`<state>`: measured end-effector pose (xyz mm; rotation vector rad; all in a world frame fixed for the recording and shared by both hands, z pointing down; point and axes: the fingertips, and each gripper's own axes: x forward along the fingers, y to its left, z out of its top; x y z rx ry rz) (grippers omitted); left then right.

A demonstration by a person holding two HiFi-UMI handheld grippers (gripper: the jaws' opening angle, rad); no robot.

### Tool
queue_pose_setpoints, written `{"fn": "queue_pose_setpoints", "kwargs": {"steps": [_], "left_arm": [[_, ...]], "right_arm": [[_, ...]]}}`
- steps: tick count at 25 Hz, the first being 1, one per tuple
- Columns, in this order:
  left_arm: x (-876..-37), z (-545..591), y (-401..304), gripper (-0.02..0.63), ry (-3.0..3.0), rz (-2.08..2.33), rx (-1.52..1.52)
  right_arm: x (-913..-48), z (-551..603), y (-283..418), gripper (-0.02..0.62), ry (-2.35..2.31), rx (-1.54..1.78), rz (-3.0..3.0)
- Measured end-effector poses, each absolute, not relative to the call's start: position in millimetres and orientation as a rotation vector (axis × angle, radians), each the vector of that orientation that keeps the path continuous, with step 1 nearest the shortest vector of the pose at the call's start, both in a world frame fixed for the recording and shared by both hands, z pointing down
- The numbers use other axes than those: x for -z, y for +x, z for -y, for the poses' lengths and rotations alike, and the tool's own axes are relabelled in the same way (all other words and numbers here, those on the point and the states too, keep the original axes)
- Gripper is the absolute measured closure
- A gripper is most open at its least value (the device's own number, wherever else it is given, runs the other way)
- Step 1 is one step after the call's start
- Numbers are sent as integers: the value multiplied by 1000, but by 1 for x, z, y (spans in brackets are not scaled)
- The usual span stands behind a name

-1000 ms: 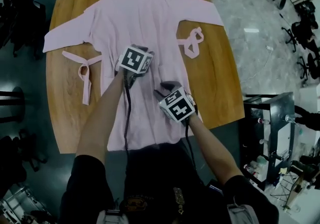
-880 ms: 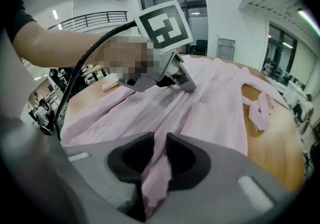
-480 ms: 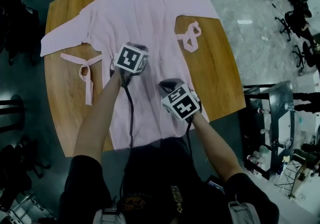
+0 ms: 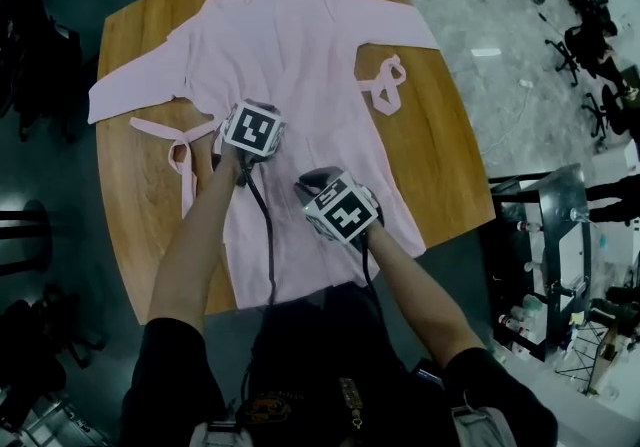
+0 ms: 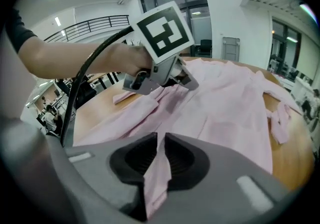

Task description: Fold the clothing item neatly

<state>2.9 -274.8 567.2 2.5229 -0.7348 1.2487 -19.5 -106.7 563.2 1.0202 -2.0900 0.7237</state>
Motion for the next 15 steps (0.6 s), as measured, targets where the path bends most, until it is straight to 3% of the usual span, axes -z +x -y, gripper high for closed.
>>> {"fn": "queue_pose_setpoints", "kwargs": {"steps": [4, 8, 15], "left_arm": [[-587, 277, -1, 560, 2472, 747, -1241], [-567, 275, -7, 510, 2481, 789, -1117], [-524, 246, -36, 511, 2521, 816, -952]], "right_arm": [[-574, 101, -26, 497, 970, -749, 2099], [-558, 97, -18, 497, 986, -738, 2149], [-521, 88, 30, 498, 1194, -703, 2147]]}}
